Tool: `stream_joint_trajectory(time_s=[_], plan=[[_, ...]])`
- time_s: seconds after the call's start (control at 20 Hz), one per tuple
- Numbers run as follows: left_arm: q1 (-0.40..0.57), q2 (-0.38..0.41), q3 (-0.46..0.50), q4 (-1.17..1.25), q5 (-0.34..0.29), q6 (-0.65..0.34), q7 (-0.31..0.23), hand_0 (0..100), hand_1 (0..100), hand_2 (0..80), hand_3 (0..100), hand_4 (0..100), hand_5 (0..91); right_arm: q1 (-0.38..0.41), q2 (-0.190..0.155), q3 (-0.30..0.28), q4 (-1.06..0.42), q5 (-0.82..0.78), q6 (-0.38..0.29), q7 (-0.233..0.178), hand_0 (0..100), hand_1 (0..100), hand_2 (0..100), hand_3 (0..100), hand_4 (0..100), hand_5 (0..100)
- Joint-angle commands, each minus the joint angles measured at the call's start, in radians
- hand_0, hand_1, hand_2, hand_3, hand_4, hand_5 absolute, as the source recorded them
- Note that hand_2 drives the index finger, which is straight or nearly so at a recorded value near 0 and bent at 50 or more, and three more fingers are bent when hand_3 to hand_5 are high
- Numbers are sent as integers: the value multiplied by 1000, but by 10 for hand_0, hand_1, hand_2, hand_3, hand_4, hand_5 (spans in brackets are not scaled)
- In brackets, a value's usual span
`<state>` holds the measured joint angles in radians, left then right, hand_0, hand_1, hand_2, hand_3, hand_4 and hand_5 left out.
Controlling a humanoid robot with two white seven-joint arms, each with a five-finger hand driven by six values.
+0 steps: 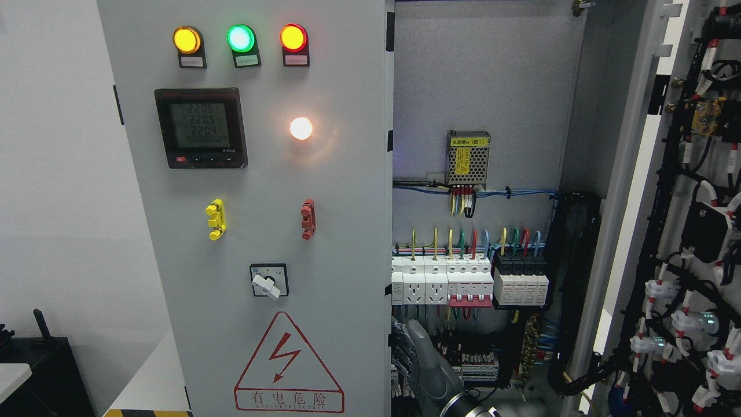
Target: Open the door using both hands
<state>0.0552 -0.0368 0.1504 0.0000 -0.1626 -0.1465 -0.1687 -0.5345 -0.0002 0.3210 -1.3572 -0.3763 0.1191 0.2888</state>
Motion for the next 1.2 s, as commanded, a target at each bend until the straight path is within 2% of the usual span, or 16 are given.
stream_joint_trajectory(time_s=[0.0,0.75,0.9,1.15], plan=[[0,0,0,23,0,1,0,0,0,0,0,42,0,-2,-17,-7,3,-4,-1,15,0,0,0,0,0,0],[0,0,0,23,0,1,0,0,0,0,0,42,0,-2,-18,-11,0,-26,-1,21,0,0,0,0,0,0],[0,0,0,23,0,1,0,0,0,0,0,41,0,-2,-18,-13,0,-27,1,50,0,0,0,0,0,0],[0,0,0,23,0,1,0,0,0,0,0,42,0,-2,-27,-11,0,-29,2,52,0,0,0,0,0,0]])
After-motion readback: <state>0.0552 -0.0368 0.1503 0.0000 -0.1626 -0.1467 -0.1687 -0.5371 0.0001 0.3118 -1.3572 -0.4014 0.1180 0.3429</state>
